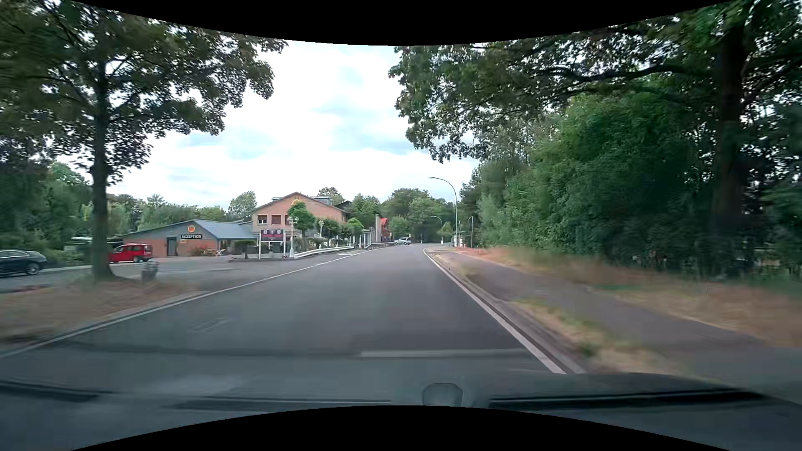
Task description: Follow the waypoints while adhering to traffic rules and regulations
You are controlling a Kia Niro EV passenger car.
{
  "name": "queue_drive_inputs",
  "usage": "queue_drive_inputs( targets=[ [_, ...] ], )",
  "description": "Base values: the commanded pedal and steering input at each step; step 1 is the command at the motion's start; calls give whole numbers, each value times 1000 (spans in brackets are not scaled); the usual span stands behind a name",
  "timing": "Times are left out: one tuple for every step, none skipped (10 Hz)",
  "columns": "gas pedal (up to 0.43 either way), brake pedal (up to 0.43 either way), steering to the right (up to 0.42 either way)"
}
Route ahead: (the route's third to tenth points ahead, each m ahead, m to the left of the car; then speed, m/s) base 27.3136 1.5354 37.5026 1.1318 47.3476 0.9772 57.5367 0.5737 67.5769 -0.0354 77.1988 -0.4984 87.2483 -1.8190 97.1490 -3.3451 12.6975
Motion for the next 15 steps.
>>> queue_drive_inputs(
  targets=[
    [0, 0, 0],
    [0, 0, -2],
    [0, 0, -3],
    [0, 0, -3],
    [0, 0, -2],
    [0, 0, -2],
    [0, 0, -3],
    [0, 0, -2],
    [0, 0, -2],
    [0, 0, -2],
    [0, 0, 0],
    [0, 0, 0],
    [0, 0, 0],
    [0, 0, 0],
    [0, 0, 1]
  ],
)
